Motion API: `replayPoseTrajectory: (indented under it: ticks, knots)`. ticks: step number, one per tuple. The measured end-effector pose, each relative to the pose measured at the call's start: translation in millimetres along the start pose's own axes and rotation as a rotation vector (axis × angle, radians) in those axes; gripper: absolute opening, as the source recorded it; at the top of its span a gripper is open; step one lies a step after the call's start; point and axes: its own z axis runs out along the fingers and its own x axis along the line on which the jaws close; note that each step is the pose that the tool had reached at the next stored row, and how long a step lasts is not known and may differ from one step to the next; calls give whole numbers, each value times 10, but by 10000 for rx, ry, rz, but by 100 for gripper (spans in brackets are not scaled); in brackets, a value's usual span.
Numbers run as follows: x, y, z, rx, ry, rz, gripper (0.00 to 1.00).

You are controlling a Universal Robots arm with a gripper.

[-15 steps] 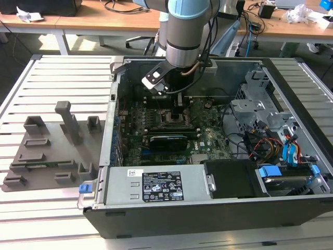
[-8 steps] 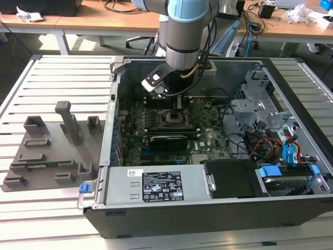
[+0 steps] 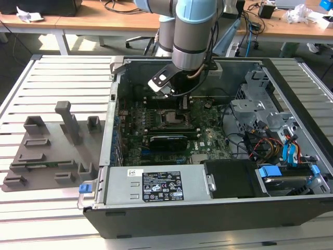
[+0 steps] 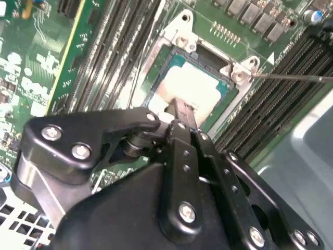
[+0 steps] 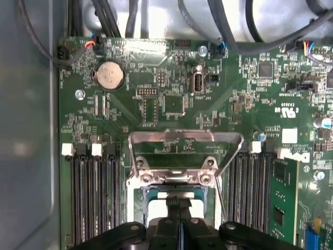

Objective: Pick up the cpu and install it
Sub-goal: 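Place the cpu into insertion slot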

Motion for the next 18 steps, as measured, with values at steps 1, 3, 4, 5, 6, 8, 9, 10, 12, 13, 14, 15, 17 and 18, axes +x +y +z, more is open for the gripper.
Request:
replayPoseTrajectory:
  ticks: [1, 3, 4, 5, 6, 8, 9, 10, 12, 13, 14, 15, 17, 18]
  knots:
    - [4, 3, -17, -11, 27, -1, 11]
    - [-4, 0, -102, 5, -2, 2, 11]
    - [-6, -1, -155, 4, 0, 2, 11]
    - [-8, -1, -196, 5, -1, 2, 11]
    - [-10, -2, -235, 4, 0, 2, 11]
    - [-15, -4, -346, 4, 0, 2, 11]
    - [-17, -4, -383, 5, -2, 2, 11]
    - [-20, -5, -450, 4, 0, 2, 11]
    - [-23, -7, -520, 5, -2, 2, 11]
    - [-26, -8, -579, 5, -2, 2, 11]
    - [-27, -8, -611, 4, -1, 2, 11]
    - [-29, -9, -648, 4, 0, 1, 11]
    - [-34, -11, -753, 5, -1, 1, 11]
    - [-36, -12, -801, 4, 0, 2, 11]
